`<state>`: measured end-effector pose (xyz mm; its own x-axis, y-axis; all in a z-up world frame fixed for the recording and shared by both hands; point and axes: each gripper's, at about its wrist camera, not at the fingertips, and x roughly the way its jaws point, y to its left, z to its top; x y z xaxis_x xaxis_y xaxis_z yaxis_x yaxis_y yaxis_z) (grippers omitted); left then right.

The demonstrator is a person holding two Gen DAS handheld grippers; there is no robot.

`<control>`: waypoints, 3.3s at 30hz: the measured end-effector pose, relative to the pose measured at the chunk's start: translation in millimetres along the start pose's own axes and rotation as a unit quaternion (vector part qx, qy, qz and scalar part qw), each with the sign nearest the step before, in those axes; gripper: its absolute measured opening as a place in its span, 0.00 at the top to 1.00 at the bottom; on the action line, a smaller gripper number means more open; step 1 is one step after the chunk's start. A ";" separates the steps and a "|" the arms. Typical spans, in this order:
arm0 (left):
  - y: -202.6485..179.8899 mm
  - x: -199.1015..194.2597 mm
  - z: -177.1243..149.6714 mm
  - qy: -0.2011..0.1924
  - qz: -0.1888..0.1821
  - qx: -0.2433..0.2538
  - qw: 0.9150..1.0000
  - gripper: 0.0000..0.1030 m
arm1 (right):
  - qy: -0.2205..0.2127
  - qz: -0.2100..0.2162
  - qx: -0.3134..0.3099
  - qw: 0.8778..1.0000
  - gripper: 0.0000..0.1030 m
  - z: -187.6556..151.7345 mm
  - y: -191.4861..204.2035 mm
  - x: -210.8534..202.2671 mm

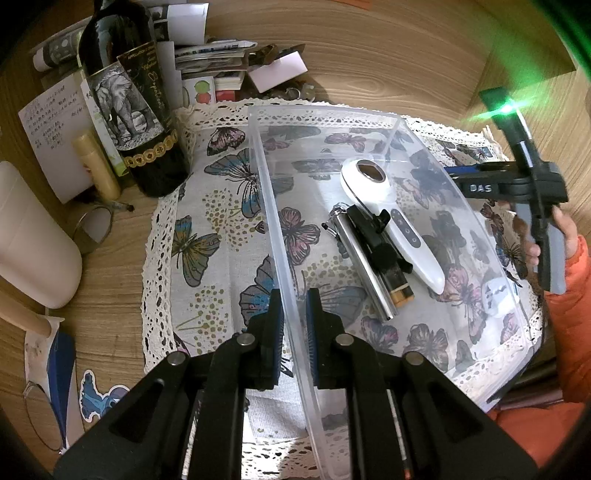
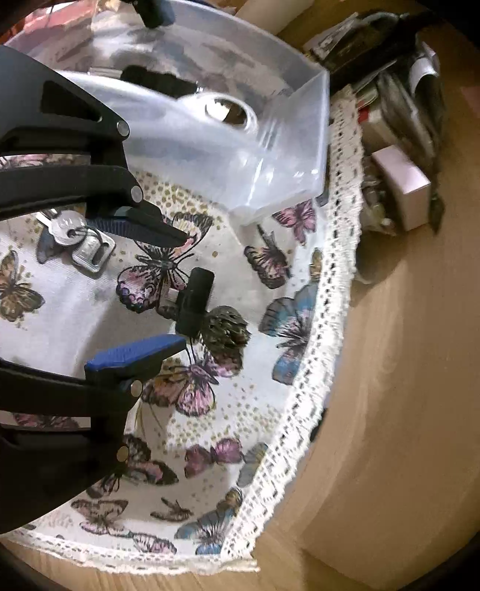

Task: Organize rigid objects
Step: 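Grasp the small black item near the keys with the right gripper, then carry the small black item into the clear box and open the right gripper, then grasp the silver keys on their ring with the right gripper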

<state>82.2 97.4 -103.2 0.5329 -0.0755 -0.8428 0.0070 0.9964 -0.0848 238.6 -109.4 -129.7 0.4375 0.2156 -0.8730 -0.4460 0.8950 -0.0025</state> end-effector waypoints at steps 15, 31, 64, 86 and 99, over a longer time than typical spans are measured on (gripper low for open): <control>0.1 0.5 0.6 0.000 -0.001 -0.002 1.000 0.89 | -0.007 -0.010 -0.008 1.000 0.59 4.1 5.1 11.1; 0.7 0.7 0.8 0.000 -0.001 -0.001 1.000 0.89 | -0.117 0.012 -0.050 0.992 0.59 5.6 38.1 -82.9; 0.3 0.7 0.9 0.000 -0.001 -0.002 1.000 0.89 | -0.084 0.073 -0.138 0.984 0.58 -16.1 116.1 -67.2; 0.1 0.9 1.1 0.000 0.000 -0.002 1.000 0.89 | -0.060 0.001 -0.044 0.997 0.56 -41.2 38.8 -62.5; 0.0 0.9 1.0 0.000 0.000 -0.001 1.000 0.89 | 0.019 0.021 -0.045 0.999 0.60 -53.3 34.7 -3.2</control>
<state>83.6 97.4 -103.4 0.5327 -0.0755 -0.8430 0.0047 0.9963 -0.0862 180.2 -99.9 -153.0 0.3875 0.2359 -0.8912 -0.5326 0.8464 -0.0075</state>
